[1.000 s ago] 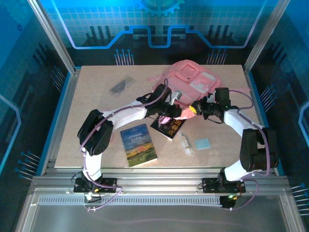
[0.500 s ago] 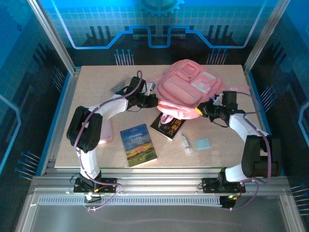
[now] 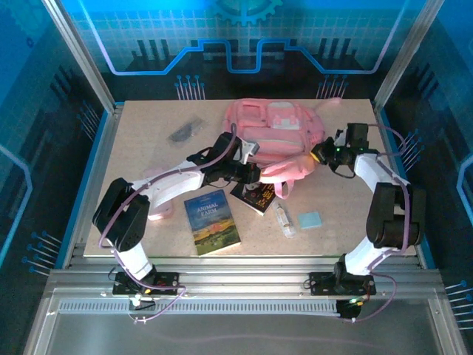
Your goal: Pack books, pencil case, and school supplies into a backpack
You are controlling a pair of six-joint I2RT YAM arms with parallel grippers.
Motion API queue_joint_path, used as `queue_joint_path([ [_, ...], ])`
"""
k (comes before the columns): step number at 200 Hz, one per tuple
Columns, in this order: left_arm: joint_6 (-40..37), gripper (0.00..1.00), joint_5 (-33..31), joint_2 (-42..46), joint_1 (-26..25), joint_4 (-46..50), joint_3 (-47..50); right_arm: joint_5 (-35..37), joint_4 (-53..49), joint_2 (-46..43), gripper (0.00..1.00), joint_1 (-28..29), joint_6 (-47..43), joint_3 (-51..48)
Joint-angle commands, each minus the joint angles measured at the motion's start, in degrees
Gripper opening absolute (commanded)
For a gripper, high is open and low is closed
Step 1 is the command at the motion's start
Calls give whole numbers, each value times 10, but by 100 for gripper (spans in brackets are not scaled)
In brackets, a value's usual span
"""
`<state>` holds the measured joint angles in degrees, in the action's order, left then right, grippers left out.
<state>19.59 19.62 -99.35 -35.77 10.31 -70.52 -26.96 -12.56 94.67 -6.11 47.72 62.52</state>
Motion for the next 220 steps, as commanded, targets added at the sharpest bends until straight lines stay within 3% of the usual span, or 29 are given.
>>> queue_joint_path([
  [1, 7, 0, 34, -34, 5, -10, -63, 34, -26, 11, 13, -18, -21, 51],
  [26, 7, 0, 55, -97, 0, -8, -145, 44, -88, -31, 56, -20, -29, 52],
  [58, 19, 0, 83, -148, -11, -14, -221, 45, -144, -132, 77, -19, -26, -5],
  [97, 18, 0, 95, -158, -31, -17, -234, -8, -90, -220, 84, -15, 47, -116],
  [134, 33, 0, 112, -142, -43, -25, -211, -54, 42, -172, 84, 21, 115, -160],
  [151, 40, 0, 113, -130, -48, -33, -197, -45, 93, -135, 82, 44, 120, -155],
  [159, 45, 0, 115, -126, -48, -39, -190, -37, 114, -118, 76, 52, 122, -153],
  [188, 51, 0, 104, -120, -47, -37, -174, -9, 184, -85, 1, 44, 152, -172],
  [220, 38, 0, 63, -114, -31, 3, -147, 12, 170, -117, 0, 25, 137, -180],
])
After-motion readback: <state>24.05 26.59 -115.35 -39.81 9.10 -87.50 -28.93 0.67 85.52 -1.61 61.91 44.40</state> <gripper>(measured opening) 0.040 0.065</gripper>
